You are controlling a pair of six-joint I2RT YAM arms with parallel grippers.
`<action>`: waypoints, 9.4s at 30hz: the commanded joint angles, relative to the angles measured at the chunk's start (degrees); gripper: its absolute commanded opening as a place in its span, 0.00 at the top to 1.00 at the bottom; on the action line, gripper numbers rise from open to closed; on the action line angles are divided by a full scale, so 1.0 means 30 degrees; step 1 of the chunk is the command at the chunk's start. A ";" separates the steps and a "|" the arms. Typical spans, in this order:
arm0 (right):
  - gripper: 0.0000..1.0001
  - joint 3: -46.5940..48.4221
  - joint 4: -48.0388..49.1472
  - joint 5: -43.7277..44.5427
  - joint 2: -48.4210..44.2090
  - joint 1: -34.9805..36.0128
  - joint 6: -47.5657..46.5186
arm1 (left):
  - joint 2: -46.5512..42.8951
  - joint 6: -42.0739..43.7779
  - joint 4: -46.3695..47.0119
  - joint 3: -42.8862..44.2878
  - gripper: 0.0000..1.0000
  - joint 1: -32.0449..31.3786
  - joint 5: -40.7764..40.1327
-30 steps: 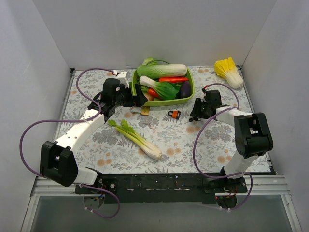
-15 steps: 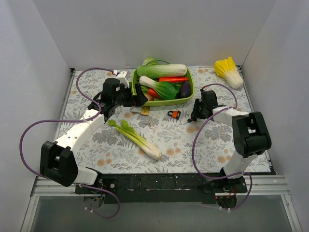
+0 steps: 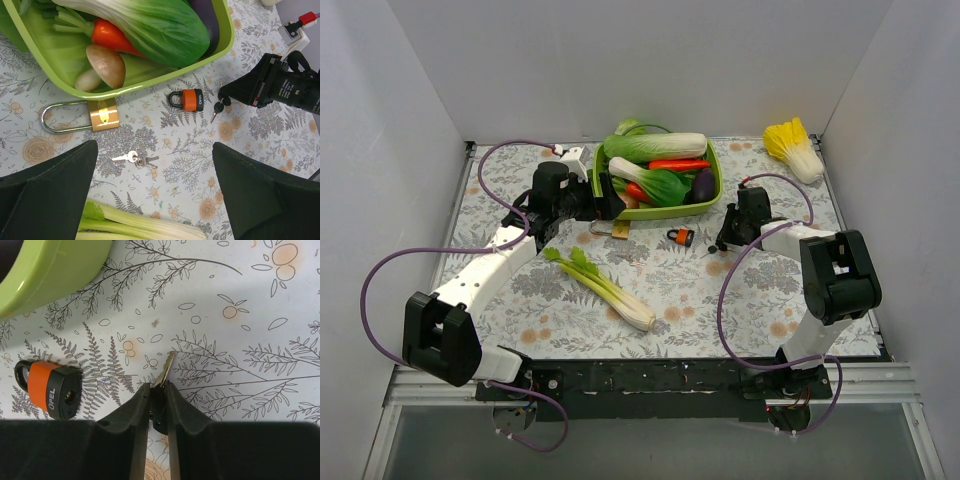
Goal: Unlock with the key
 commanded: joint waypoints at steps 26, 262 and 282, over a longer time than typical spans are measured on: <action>0.99 -0.3713 0.5324 -1.5277 -0.7053 0.1087 -0.2903 | -0.0638 -0.1272 0.5142 -0.1688 0.02 -0.0146 1.1922; 0.99 -0.8811 -0.1269 -0.2067 -2.0593 0.1647 -0.0912 | 1.7381 -0.7278 -0.8826 1.4568 0.13 -0.7089 -0.9296; 0.99 -0.9661 -0.0771 -0.3093 -2.1413 0.1647 -0.0501 | 1.8936 -0.7572 -1.0237 1.5157 0.46 -0.7969 -0.9684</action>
